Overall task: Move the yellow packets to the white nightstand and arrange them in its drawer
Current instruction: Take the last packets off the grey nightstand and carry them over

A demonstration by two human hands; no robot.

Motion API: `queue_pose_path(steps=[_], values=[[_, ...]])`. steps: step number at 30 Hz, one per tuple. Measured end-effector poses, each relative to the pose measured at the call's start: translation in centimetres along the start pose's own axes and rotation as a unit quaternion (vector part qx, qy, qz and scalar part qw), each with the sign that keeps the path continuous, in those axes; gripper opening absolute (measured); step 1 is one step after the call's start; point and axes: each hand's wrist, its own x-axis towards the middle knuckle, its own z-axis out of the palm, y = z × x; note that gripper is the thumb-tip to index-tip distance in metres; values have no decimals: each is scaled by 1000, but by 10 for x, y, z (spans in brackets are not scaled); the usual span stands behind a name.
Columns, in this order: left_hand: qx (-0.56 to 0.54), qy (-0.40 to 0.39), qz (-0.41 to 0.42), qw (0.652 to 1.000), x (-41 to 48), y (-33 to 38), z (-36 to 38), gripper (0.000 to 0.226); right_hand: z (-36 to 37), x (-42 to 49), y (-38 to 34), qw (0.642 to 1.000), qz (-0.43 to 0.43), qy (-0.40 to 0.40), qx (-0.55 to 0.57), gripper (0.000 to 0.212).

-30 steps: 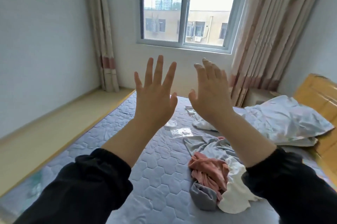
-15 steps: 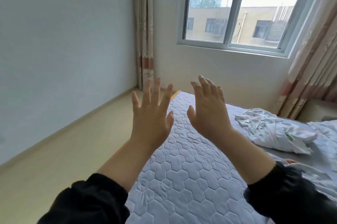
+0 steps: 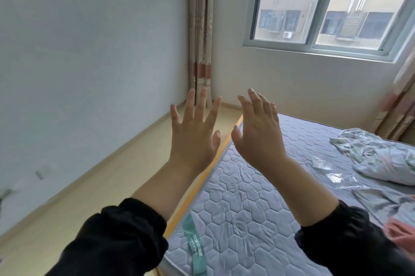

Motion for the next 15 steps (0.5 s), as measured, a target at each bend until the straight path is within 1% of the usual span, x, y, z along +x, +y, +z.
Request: queue_pose_path(steps=[4, 8, 15], values=[[0, -15, -1, 1000, 2, -60, 29, 70, 53, 26, -37, 1000, 4, -6, 6, 64], [19, -40, 17, 999, 11, -122, 77, 78, 120, 61, -70, 998, 45, -24, 48, 65], [15, -103, 36, 994, 77, -225, 177, 78, 241, 146, -96, 992, 105, -28, 57, 63]])
